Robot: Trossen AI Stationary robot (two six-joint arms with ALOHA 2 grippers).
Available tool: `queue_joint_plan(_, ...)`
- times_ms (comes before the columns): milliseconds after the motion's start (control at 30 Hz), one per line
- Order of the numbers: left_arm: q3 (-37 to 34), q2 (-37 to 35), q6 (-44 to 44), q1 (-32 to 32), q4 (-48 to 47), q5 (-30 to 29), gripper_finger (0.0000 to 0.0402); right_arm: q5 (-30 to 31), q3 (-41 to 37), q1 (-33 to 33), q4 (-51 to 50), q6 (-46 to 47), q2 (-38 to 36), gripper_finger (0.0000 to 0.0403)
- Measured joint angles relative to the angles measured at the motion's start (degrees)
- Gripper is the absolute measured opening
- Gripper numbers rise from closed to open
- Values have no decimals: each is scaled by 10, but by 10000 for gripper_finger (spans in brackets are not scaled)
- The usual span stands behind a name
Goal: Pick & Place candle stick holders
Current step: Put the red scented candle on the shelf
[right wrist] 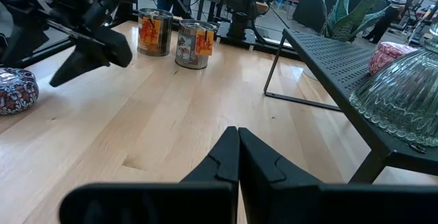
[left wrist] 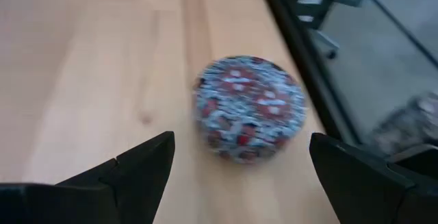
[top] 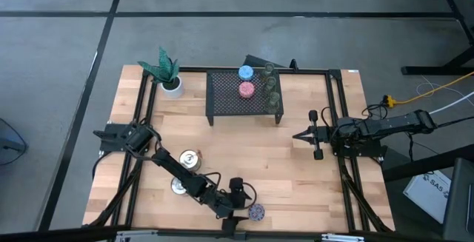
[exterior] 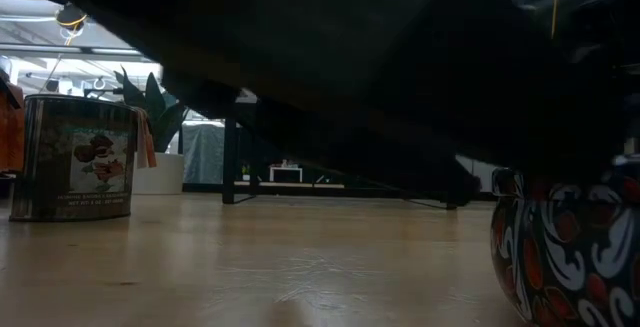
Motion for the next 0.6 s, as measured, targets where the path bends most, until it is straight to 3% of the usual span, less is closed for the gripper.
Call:
queue_joint_plan(133, 0, 0, 0, 0, -11, 30, 336, 0, 0, 0, 0, 0, 0, 3)
queue_joint_plan(600, 0, 36, 35, 2, 23, 13, 336, 0, 0, 0, 0, 0, 0, 3)
